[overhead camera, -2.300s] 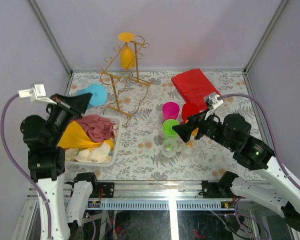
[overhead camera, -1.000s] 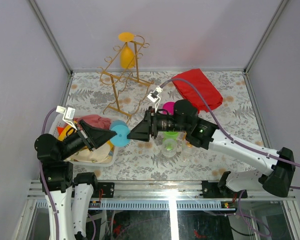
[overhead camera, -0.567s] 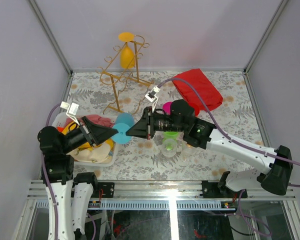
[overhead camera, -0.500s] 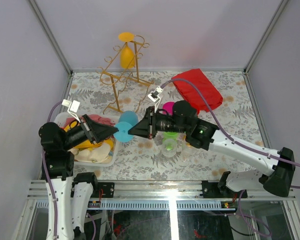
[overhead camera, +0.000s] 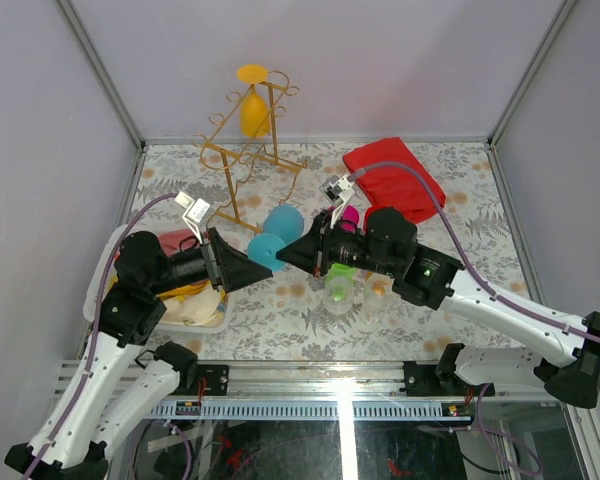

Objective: Take the wine glass off the wine glass rack
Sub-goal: Place the wine glass at the center of the board.

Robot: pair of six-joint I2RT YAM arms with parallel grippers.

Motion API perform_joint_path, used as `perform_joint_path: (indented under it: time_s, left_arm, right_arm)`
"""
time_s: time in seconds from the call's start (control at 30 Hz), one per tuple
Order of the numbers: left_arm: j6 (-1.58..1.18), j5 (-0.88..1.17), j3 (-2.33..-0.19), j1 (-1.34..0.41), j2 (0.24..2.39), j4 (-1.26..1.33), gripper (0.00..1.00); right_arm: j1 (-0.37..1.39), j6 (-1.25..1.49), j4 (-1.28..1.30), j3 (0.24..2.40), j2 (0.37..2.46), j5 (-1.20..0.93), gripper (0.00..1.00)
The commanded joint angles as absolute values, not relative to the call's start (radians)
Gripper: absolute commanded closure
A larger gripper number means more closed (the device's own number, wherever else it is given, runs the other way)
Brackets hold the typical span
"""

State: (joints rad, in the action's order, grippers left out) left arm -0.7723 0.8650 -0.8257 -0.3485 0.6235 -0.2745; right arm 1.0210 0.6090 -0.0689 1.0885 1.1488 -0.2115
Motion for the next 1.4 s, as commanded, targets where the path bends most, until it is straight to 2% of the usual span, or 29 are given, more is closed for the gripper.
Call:
perform_joint_path:
  time_s: [0.0,0.2,0.33,0.37,0.4,0.47,0.5,0.57,0.7,0.8,0.9,1.0,1.17,1.37]
  left_arm:
    - [-0.793,0.650,-0.810,-0.447,0.613,-0.143,0.49]
    - [-0.818,0.667,-0.772,-0.482,0.616,-0.068,0.69]
    - [-0.834,0.691,-0.724,-0.492,0.582,0.011,0.95]
    - [-0.833,0.703,-0.716,-0.494,0.576,0.025,0.99]
    - [-0.828,0.711,-0.708,-0.496,0.571,0.037,1.00]
    - [-0.816,0.734,-0.691,-0.501,0.559,0.064,1.00]
    - [-0.804,0.748,-0.682,-0.503,0.553,0.077,1.00]
    - [-0.756,0.775,-0.667,-0.507,0.533,0.086,1.00]
    - [-0.639,0.841,-0.628,-0.508,0.446,0.108,1.00]
    - [-0.587,0.906,-0.575,-0.509,0.375,0.186,1.00]
    - [-0.593,1.015,-0.510,-0.509,0.334,0.339,1.00]
    - [-0.582,1.049,-0.498,-0.509,0.330,0.321,1.00]
    - [-0.592,1.114,-0.510,-0.512,0.337,0.337,1.00]
    - [-0.611,1.137,-0.514,-0.514,0.341,0.358,1.00]
  right_arm:
    - [1.026,0.580,-0.093,1.078,1.106,-0.197,1.00]
    - [1.026,0.580,-0.096,1.062,1.065,-0.199,1.00]
    - [1.025,0.580,-0.093,1.064,1.053,-0.212,1.00]
    - [1.026,0.583,-0.095,1.067,1.052,-0.233,1.00]
    - [1.026,0.584,-0.095,1.071,1.052,-0.249,0.97]
    - [1.026,0.584,-0.093,1.080,1.043,-0.276,0.83]
    - [1.026,0.576,-0.084,1.086,1.036,-0.279,0.69]
    - [1.026,0.522,-0.032,1.110,1.014,-0.242,0.55]
    - [1.025,0.407,0.114,1.147,0.953,-0.014,0.33]
    - [1.000,0.363,0.269,1.208,0.973,0.100,0.21]
    - [0.834,0.432,0.338,1.254,1.042,-0.133,0.19]
    - [0.652,0.568,0.203,1.185,1.059,-0.459,0.19]
    - [0.635,0.672,-0.020,1.124,1.075,-0.715,0.15]
    - [0.635,0.740,-0.128,1.093,1.140,-0.860,0.14]
